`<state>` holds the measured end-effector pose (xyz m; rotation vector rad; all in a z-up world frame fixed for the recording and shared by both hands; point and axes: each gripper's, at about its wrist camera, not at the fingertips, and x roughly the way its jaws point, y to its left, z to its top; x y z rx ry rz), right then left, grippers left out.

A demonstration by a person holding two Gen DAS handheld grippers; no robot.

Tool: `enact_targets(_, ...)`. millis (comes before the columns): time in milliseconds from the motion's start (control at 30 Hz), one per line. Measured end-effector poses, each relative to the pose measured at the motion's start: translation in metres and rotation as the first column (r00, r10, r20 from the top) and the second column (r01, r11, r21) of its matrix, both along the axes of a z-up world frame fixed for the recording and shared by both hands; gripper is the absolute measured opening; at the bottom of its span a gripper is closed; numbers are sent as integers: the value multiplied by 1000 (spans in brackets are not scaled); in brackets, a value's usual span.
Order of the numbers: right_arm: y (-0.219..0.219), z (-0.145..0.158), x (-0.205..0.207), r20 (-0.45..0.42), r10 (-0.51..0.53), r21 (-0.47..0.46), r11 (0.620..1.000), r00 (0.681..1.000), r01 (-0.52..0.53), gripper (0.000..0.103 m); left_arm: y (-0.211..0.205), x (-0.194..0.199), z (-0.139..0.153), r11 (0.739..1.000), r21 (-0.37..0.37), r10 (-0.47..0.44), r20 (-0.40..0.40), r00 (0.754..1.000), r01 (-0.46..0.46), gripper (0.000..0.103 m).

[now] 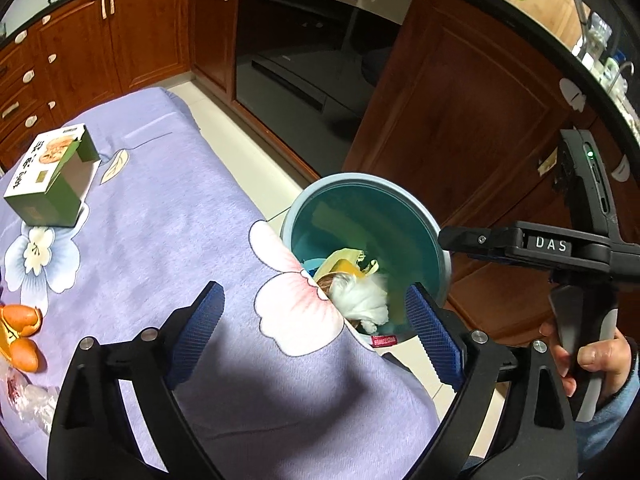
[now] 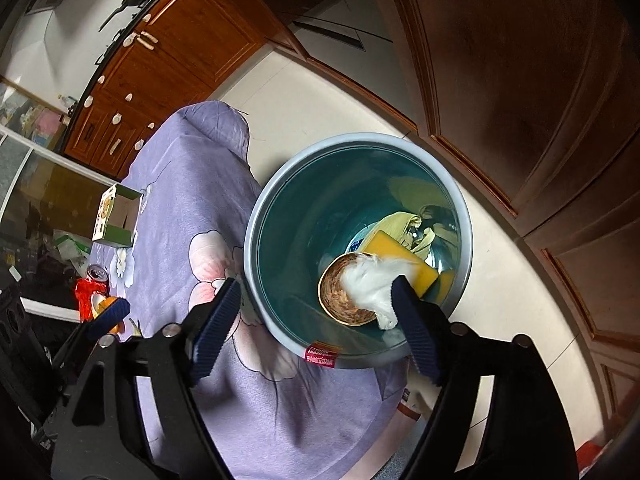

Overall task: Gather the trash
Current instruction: 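Move both tools back to the table toward the plastic bag and banana peel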

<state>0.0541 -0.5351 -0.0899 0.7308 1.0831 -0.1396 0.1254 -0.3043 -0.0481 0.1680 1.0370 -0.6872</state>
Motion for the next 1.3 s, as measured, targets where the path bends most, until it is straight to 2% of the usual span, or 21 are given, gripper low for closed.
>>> enact_targets(133,6,1,-1,-31,-18,-10,1000,999,18,80,10,-4,4,1000,-12,10,7,1000,-10,96)
enact_targets(367,27,13,2,-31,-2,-27,1000,1000,1,81,37,-6,13,998,-32,51,12,999,-50,98)
enact_targets(767,98,34,21,-8,100,-53,994,995,-101,81,131,-5,20,977,-71,204,8,979,-203,99)
enact_targets(967,145,42,40,-4,173,-54,984,985,-172,81,202,-3,20,938,-83,338,11,941,-336,99)
enact_targets(1167,201,44,62,-17,263,-62,963,965,-264,81,279,5,6,869,-97,485,-25,874,-485,99)
enact_targets(1300,232,41,74,-26,313,-59,948,949,-314,81,310,9,-6,839,-90,534,-53,844,-536,99)
